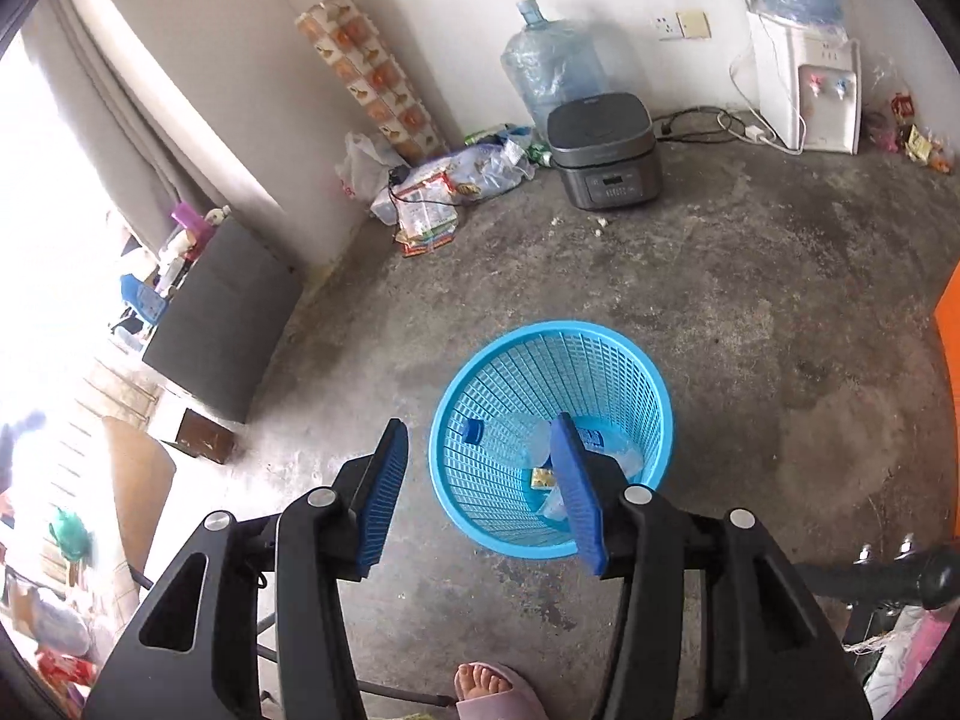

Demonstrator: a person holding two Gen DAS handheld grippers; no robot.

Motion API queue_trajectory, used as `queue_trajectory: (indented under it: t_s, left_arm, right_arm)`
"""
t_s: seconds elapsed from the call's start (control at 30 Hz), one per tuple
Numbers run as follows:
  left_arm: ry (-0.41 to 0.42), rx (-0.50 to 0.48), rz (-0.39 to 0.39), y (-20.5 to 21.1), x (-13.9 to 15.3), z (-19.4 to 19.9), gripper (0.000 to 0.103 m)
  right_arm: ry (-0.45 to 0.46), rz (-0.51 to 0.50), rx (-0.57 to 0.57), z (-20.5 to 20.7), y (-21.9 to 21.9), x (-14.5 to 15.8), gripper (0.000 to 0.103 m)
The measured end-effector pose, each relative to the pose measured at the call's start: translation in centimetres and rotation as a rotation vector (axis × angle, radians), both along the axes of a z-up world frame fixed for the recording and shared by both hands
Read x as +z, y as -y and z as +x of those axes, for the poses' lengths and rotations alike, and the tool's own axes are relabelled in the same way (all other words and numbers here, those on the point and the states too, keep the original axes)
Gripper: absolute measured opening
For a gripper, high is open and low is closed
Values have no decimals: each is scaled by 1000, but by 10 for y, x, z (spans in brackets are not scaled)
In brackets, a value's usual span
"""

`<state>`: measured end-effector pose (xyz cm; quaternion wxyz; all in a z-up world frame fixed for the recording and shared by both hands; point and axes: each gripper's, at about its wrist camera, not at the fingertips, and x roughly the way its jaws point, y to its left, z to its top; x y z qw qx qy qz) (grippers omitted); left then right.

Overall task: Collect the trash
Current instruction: 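Move both open tools back toward the table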

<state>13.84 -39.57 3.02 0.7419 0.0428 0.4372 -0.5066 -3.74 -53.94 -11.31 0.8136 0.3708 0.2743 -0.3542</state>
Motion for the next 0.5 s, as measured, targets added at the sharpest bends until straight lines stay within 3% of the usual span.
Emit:
queue_trajectory:
  t_s: [0.13,0.27,0.33,0.5]
  left_arm:
    - [52,70,-96,-60,35,-16,90]
    - [119,168,-138,-118,55,-25,93]
    - [133,215,-164,-147,62,-26,93]
    - [176,313,-212,-224,70,-33,94]
  right_arm:
    - [21,-187,76,6,-44,46,73]
    - [47,-352,140,8,-90,88,92]
    - [71,-425,156,7,-112,105,96]
    - [113,-565,230,8,-167,139,96]
